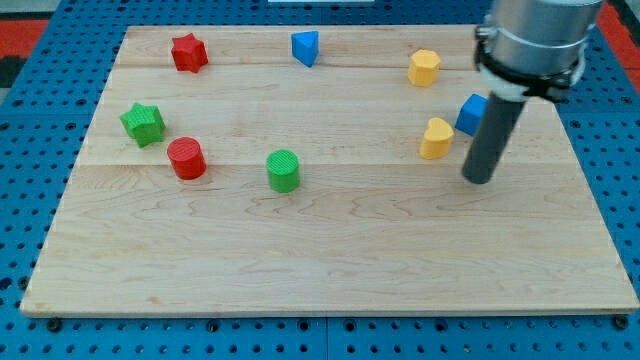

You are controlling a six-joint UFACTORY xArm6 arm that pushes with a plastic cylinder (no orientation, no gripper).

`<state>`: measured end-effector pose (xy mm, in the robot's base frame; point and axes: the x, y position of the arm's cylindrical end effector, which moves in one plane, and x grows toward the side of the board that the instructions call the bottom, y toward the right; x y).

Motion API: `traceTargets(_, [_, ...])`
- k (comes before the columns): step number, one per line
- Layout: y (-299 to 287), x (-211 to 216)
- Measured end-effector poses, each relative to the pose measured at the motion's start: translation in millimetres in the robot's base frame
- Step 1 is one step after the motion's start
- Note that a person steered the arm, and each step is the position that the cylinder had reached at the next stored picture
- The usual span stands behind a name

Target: Move the yellow heart towards the green circle

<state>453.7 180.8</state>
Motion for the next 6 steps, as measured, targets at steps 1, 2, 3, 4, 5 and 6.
traceTargets(1, [-2.4, -45.2])
traceTargets(2, [-22.8, -54.8])
traceTargets(3, [-65.1, -8.8])
traceTargets(4, [-82.2, -9.1])
traceTargets(5, [-39.9, -41.5])
traceTargets(6, [-95.6, -44.5])
